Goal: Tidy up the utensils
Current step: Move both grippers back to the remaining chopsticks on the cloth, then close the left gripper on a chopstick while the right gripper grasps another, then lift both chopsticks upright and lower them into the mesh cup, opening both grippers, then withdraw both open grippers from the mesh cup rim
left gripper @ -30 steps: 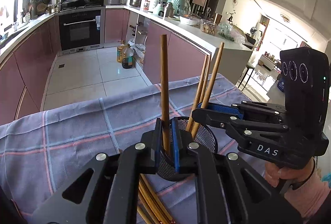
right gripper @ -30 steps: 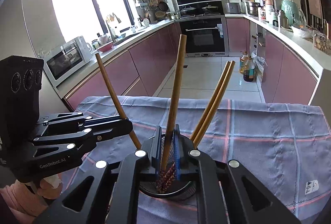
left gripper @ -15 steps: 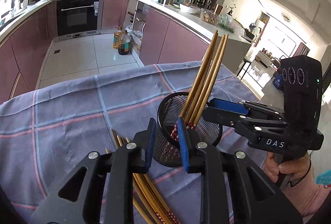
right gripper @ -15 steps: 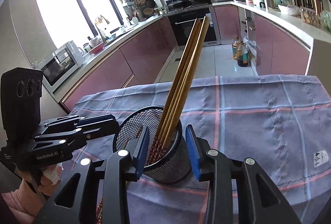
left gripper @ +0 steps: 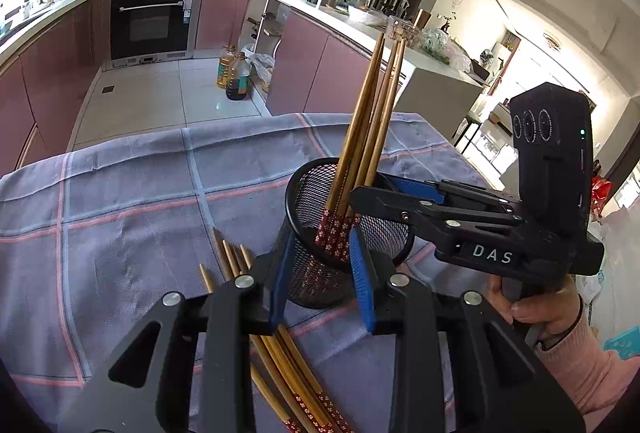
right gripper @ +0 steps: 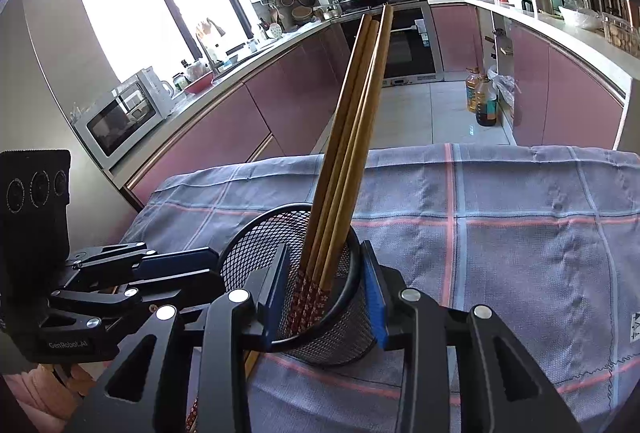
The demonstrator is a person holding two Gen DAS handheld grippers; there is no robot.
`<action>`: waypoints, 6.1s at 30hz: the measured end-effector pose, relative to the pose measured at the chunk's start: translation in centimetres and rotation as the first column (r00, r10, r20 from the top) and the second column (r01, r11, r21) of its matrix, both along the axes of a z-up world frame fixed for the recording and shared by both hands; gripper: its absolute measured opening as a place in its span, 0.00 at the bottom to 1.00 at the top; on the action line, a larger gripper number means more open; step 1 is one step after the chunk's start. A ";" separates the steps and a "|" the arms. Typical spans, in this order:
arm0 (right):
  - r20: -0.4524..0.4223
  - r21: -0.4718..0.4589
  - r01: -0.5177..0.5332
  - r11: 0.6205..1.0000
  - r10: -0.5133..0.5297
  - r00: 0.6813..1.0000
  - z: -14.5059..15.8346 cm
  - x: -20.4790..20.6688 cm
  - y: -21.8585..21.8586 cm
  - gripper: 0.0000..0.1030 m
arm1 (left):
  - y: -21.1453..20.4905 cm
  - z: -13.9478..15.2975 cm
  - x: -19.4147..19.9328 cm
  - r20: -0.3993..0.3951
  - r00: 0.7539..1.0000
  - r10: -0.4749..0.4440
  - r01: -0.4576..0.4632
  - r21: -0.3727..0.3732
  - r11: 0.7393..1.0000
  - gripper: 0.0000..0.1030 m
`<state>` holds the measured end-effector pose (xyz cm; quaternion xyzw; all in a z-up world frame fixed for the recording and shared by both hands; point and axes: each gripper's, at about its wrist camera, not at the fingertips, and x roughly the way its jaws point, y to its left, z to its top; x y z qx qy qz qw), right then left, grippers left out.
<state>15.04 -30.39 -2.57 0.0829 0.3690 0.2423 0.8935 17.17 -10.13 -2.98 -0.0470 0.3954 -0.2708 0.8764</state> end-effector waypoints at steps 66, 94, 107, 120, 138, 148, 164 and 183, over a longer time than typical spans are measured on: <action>-0.168 -0.157 -0.096 0.983 0.069 0.983 -6.8 -5.3 7.4 0.11 | 5.2 -8.9 -3.9 -0.101 0.986 0.134 -0.111 0.207 0.972 0.14; -0.106 -0.104 -0.203 0.974 0.192 0.976 -5.4 -6.5 7.7 0.06 | 4.2 -8.1 -6.1 -0.099 0.991 0.084 -0.070 0.137 0.988 0.07; -0.177 -0.113 -0.220 0.969 0.199 0.964 -7.0 -4.6 7.7 0.15 | 3.6 -9.2 -4.9 -0.130 0.990 0.044 -0.021 0.167 0.986 0.08; -0.025 -0.054 -0.189 0.981 0.188 0.982 -2.8 -7.0 5.6 0.06 | 4.7 -5.3 -6.1 -0.069 0.996 0.047 -0.041 0.083 0.996 0.07; 0.203 0.030 -0.115 0.993 0.107 0.973 5.2 -8.0 1.5 0.06 | 5.1 5.3 -8.7 0.144 0.990 0.007 0.006 -0.093 0.996 0.07; 0.294 0.006 -0.093 0.996 0.087 0.952 9.5 -7.4 0.7 0.05 | 4.2 9.5 -6.8 0.222 0.974 0.035 -0.005 -0.136 0.991 0.07; 0.335 -0.013 -0.053 0.998 0.055 0.941 11.2 -4.8 0.7 0.05 | 0.9 13.5 -3.8 0.309 0.949 0.064 -0.038 -0.090 0.995 0.07; 0.111 -0.088 -0.035 0.996 0.045 0.993 4.9 0.3 2.9 0.08 | -1.9 7.2 -0.4 0.169 0.985 0.039 -0.047 0.048 0.998 0.07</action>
